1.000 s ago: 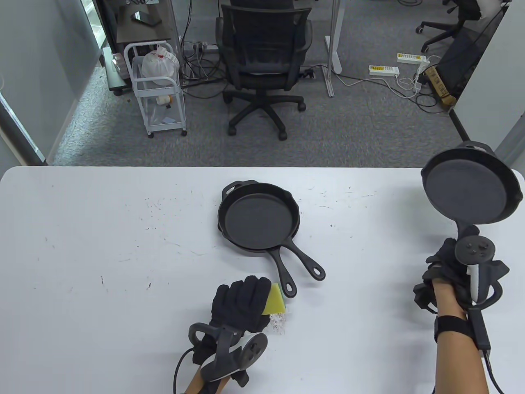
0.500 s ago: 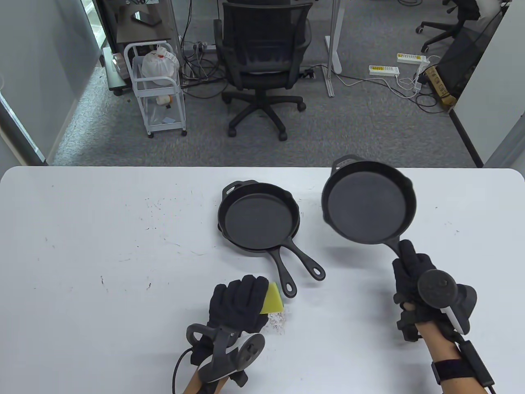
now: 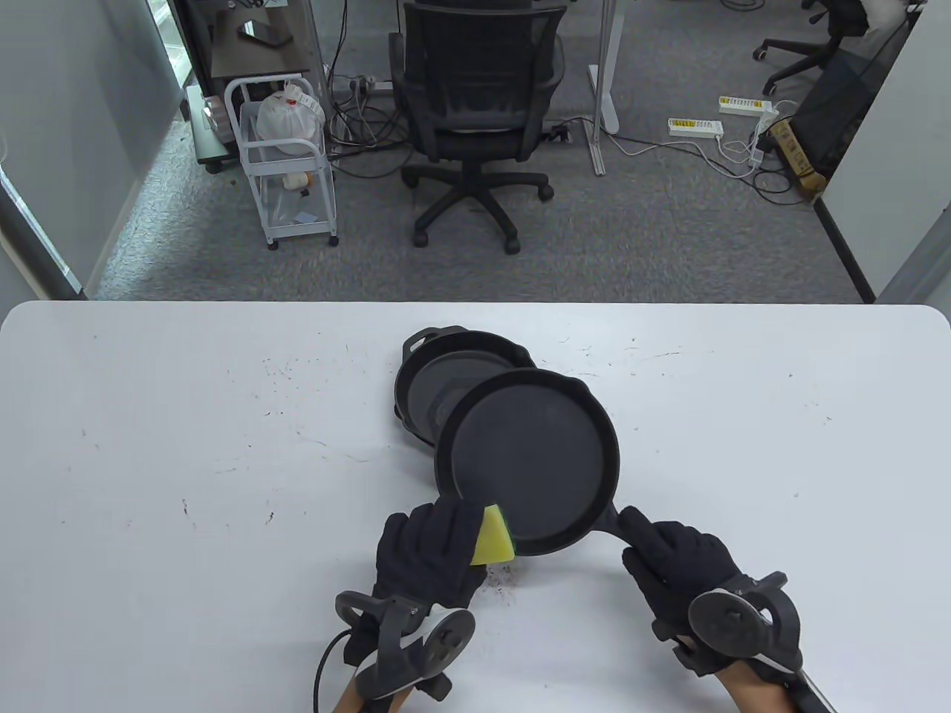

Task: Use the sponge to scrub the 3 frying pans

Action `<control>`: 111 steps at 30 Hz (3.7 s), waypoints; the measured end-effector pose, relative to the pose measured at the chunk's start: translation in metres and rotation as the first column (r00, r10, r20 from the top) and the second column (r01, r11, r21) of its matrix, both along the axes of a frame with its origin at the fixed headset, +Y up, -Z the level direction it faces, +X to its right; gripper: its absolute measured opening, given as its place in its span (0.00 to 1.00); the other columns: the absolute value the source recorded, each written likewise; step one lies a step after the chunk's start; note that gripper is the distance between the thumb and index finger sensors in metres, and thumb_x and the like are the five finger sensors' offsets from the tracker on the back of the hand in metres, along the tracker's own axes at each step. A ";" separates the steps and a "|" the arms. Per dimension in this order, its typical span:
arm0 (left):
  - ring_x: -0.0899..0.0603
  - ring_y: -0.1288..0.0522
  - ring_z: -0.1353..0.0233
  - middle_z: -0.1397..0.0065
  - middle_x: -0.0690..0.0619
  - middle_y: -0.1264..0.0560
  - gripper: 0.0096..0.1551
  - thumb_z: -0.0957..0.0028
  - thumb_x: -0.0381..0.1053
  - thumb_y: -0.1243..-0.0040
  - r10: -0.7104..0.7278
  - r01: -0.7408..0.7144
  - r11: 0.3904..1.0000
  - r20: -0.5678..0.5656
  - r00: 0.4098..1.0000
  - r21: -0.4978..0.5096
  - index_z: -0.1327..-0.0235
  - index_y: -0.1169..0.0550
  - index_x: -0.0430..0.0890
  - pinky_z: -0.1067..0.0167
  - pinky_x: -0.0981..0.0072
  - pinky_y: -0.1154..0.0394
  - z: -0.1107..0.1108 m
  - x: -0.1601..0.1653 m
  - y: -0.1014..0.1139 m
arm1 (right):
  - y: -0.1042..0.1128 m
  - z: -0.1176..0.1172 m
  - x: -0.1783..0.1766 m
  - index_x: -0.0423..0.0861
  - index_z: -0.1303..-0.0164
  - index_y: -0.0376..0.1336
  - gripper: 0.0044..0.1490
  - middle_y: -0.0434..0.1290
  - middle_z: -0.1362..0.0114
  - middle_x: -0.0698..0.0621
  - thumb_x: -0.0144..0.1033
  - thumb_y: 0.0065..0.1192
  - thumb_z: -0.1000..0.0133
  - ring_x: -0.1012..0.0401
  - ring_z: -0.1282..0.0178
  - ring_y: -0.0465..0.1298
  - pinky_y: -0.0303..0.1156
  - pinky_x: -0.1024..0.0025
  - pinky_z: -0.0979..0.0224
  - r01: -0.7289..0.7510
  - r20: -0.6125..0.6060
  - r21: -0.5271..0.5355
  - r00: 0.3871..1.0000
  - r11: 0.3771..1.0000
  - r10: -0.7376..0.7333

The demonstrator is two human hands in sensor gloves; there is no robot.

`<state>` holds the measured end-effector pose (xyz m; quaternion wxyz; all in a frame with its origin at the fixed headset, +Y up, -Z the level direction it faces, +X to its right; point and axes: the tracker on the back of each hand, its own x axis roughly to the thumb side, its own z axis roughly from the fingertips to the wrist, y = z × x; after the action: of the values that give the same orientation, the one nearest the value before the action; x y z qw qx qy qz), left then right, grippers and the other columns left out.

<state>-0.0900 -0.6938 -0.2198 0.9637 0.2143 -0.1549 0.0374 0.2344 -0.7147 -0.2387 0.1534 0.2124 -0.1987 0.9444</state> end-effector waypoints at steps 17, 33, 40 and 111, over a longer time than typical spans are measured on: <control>0.38 0.31 0.18 0.14 0.50 0.33 0.46 0.55 0.59 0.30 -0.219 0.215 0.975 0.065 0.974 0.055 0.18 0.32 0.58 0.23 0.34 0.39 0.002 0.036 -0.011 | 0.004 0.040 -0.051 0.58 0.38 0.73 0.35 0.84 0.50 0.54 0.49 0.80 0.57 0.60 0.71 0.81 0.79 0.53 0.46 -0.214 -0.205 0.220 0.944 0.952 0.259; 0.39 0.26 0.24 0.19 0.48 0.28 0.48 0.54 0.61 0.31 -0.174 0.171 0.984 -0.093 0.980 -0.042 0.17 0.33 0.52 0.26 0.36 0.33 -0.009 0.007 -0.007 | 0.018 0.045 -0.028 0.57 0.38 0.73 0.34 0.84 0.51 0.53 0.50 0.79 0.57 0.60 0.73 0.81 0.80 0.53 0.48 -0.142 -0.044 0.289 0.986 0.947 0.161; 0.39 0.31 0.19 0.14 0.49 0.34 0.47 0.52 0.60 0.33 -0.249 0.246 0.968 0.087 0.965 0.043 0.17 0.35 0.55 0.24 0.36 0.36 0.004 0.045 -0.016 | 0.011 0.043 -0.041 0.58 0.38 0.73 0.34 0.84 0.51 0.54 0.50 0.79 0.57 0.61 0.73 0.81 0.80 0.54 0.48 -0.171 -0.071 0.278 0.978 0.945 0.198; 0.37 0.33 0.19 0.14 0.46 0.36 0.47 0.52 0.61 0.34 -0.177 0.179 0.981 0.030 0.984 -0.078 0.16 0.35 0.55 0.24 0.35 0.37 -0.007 0.030 -0.015 | 0.013 0.043 -0.041 0.54 0.38 0.73 0.36 0.84 0.51 0.54 0.49 0.80 0.58 0.62 0.73 0.81 0.81 0.55 0.49 -0.178 0.017 0.306 0.983 0.935 0.182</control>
<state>-0.0597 -0.7088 -0.2271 0.9691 0.1602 -0.1831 -0.0403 0.1934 -0.7017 -0.1958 0.0329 0.2565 -0.3214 0.9110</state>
